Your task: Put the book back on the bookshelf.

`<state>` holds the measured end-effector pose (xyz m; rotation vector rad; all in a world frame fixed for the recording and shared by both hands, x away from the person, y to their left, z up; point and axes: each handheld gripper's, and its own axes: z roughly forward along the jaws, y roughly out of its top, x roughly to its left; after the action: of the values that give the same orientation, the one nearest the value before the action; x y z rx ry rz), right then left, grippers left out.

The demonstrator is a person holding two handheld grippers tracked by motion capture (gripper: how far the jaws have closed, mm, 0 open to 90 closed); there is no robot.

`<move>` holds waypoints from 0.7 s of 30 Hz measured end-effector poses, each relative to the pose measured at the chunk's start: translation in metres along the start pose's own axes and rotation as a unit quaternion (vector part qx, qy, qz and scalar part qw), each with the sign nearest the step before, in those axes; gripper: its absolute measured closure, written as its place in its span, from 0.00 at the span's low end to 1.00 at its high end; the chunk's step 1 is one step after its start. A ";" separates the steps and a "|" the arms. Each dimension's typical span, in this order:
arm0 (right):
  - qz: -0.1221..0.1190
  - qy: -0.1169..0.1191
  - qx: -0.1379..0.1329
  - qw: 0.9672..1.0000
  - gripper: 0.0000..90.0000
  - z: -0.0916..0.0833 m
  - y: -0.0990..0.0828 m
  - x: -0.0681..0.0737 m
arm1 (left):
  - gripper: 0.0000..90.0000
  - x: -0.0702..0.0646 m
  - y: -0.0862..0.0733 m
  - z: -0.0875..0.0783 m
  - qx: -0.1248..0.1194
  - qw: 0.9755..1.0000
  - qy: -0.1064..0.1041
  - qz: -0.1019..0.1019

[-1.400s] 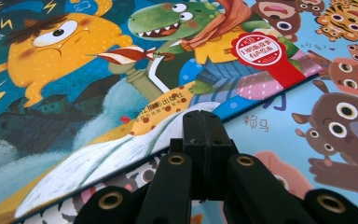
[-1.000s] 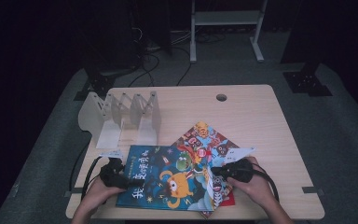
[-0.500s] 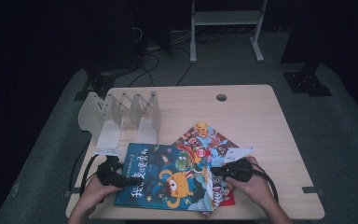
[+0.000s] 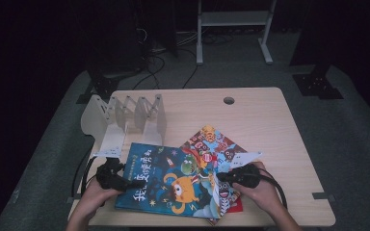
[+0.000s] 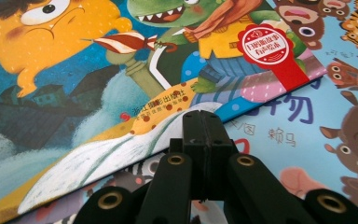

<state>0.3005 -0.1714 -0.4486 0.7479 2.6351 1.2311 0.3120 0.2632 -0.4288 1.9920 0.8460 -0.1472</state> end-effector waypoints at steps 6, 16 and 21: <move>-0.004 0.007 0.001 1.000 0.99 0.003 0.002 0.003 | 0.00 -0.006 0.008 -0.008 -0.012 1.000 0.004 0.005; -0.007 0.006 0.003 1.000 0.99 0.003 0.003 0.003 | 0.00 -0.024 0.031 -0.019 -0.019 0.999 0.002 0.036; -0.010 0.007 0.005 1.000 0.99 0.003 0.004 0.003 | 0.00 -0.029 0.041 -0.022 -0.015 0.999 0.004 0.038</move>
<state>0.3000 -0.1654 -0.4476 0.7157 2.6557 1.2244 0.3104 0.2526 -0.3748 1.9957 0.7710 -0.0825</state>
